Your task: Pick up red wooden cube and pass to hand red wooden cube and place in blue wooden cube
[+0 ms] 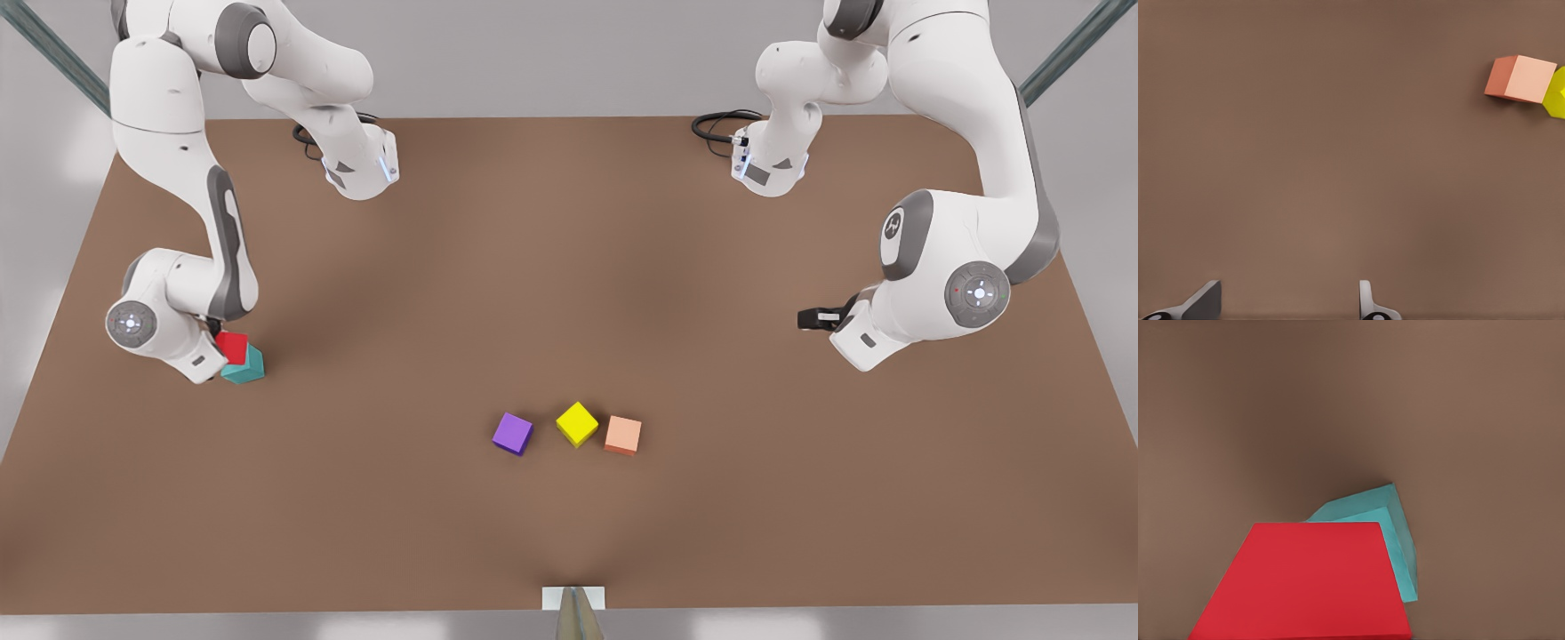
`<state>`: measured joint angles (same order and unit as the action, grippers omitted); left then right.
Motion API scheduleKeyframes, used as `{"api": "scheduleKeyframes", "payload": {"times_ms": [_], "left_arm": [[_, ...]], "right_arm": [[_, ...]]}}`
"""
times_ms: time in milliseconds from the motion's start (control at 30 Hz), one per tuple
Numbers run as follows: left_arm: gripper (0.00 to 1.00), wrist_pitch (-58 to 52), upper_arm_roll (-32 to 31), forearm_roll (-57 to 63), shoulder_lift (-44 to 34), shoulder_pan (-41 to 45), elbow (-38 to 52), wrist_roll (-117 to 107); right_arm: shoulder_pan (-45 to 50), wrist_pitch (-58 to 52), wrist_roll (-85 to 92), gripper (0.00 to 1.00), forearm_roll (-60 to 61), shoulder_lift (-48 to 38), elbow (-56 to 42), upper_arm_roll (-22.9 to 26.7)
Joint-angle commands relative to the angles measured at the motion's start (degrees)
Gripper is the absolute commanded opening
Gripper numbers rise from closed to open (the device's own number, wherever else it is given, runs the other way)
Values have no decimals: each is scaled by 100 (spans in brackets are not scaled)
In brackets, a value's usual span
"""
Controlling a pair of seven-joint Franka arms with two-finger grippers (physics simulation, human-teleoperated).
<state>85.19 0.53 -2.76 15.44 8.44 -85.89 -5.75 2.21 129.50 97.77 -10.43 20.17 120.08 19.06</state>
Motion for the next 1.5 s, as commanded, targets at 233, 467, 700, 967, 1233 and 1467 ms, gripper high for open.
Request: {"api": "scheduleKeyframes", "payload": {"times_ms": [233,467,700,967,1233,1467], "left_arm": [[100,-3,0,21,-6,0,3,65],[100,-3,0,13,-6,9,11,30],[100,-3,0,21,38,9,29,21],[100,-12,0,21,38,18,29,21],[100,-12,0,21,38,9,38,47],[100,-12,0,21,38,9,38,65]], "right_arm": [[-36,225,-91,100,199,40,24,2],[-18,119,-126,100,234,-48,24,-7],[43,-970,-100,100,340,-540,-117,-42],[992,-3537,-8262,100,2897,997,-3430,-104],[1581,-4197,-9715,100,1166,-1340,-3035,-69],[-115,-4188,-9759,100,920,-866,-3606,-1756]]}}
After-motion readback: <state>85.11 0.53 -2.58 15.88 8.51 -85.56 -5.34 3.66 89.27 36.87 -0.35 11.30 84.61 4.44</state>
